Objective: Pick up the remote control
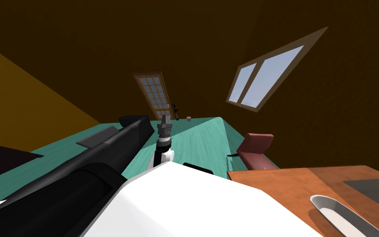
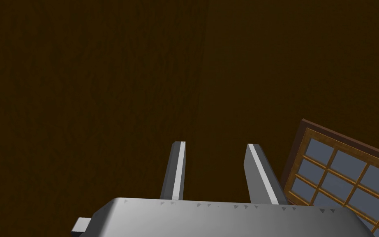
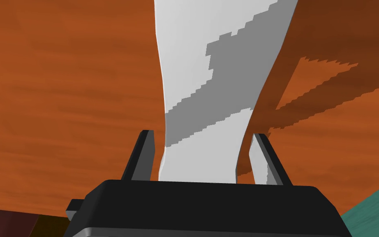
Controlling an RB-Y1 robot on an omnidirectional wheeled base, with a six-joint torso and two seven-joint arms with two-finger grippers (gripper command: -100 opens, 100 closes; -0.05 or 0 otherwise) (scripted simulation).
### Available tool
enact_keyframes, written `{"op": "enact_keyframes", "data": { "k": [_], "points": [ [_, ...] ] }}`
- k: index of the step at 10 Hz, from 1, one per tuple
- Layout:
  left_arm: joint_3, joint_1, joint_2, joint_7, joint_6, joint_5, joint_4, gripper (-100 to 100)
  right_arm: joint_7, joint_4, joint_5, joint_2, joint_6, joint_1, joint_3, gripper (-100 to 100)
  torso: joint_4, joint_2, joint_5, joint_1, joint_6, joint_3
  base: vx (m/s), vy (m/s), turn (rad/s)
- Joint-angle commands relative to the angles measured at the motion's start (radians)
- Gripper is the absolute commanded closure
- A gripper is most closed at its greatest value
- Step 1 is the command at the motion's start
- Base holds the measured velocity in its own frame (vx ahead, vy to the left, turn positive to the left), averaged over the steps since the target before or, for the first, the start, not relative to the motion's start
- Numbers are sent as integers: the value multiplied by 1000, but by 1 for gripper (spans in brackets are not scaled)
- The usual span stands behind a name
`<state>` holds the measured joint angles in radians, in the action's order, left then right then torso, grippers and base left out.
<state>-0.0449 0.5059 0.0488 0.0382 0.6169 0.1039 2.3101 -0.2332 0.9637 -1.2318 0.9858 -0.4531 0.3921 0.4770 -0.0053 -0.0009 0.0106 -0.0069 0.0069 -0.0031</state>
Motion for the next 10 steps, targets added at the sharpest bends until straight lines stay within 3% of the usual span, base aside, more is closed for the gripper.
{"op": "enact_keyframes", "data": {
  "k": [1,3,4,6,8,9,10],
  "points": [
    [0,0,0,0,0,0,0,0,50,-50,50,-12,-24,0,-2,100,0,0,0,0,0,0,18,41,64],
    [0,0,0,0,0,0,0,0,103,-57,90,-12,-24,0,-2,100,0,0,1,-2,2,0,6,9,-10],
    [0,0,0,0,0,0,0,0,132,-105,130,-14,-58,0,3,100,0,1,1,-3,1,0,12,36,95],
    [0,0,0,0,0,0,0,0,164,-123,183,-14,-58,0,3,100,0,1,2,-1,1,0,10,25,30],
    [0,0,0,0,0,0,0,0,199,-123,188,-14,-58,0,3,100,0,1,2,-3,2,0,3,2,-5],
    [0,0,0,0,0,0,0,0,234,-171,236,-17,-91,0,9,100,0,1,2,-3,1,1,14,32,119],
    [0,0,0,0,0,0,0,0,266,-189,265,-17,-91,0,9,100,-1,1,3,-3,1,0,18,37,52]
  ]
}}
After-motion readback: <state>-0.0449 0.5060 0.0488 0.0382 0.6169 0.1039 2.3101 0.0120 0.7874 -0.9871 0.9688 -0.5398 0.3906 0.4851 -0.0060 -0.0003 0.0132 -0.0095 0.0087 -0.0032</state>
